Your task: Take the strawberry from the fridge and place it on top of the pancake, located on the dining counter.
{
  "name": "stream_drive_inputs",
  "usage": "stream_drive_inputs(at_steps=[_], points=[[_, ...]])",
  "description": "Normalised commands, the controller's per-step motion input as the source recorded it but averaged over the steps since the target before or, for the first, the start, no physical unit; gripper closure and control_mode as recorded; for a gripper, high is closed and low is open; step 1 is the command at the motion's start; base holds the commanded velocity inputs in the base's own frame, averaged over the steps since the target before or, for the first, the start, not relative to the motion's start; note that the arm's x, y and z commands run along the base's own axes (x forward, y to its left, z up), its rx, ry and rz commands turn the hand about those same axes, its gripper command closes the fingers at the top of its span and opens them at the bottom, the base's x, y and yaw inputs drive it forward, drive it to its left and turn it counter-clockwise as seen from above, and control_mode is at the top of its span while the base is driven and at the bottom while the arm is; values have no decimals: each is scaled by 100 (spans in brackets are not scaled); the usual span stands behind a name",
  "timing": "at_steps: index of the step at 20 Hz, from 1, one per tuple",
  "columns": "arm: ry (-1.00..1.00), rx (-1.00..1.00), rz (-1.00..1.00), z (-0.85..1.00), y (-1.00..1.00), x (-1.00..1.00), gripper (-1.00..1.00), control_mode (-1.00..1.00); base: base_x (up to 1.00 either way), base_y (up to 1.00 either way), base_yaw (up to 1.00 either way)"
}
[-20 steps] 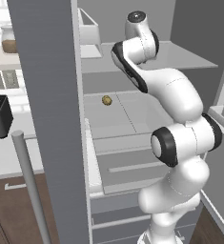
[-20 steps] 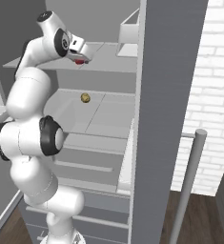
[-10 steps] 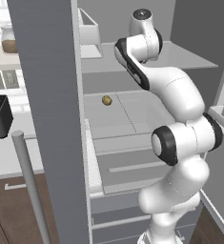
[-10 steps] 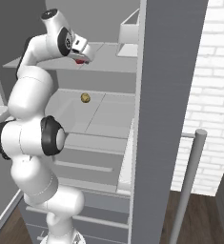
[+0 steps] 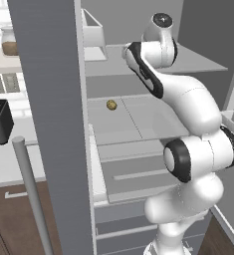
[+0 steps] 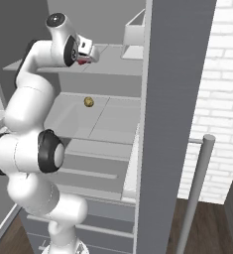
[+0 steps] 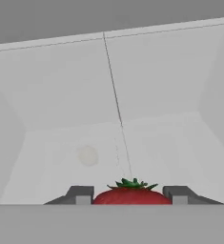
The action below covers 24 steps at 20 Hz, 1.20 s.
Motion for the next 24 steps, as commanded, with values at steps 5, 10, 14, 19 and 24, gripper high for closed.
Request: stream_drive_inputs(at_steps=[5, 10, 14, 19, 24], points=[[0, -6, 10, 0, 0, -85, 100, -100, 0, 0, 0], [5, -2, 1, 0, 0, -100, 100, -100, 0, 0, 0], [2, -2, -1, -32, 0, -100, 100, -100, 0, 0, 0], [4, 0, -5, -65, 0, -100, 100, -100, 0, 0, 0], [12, 0, -9, -76, -11, -100, 100, -100, 0, 0, 0]])
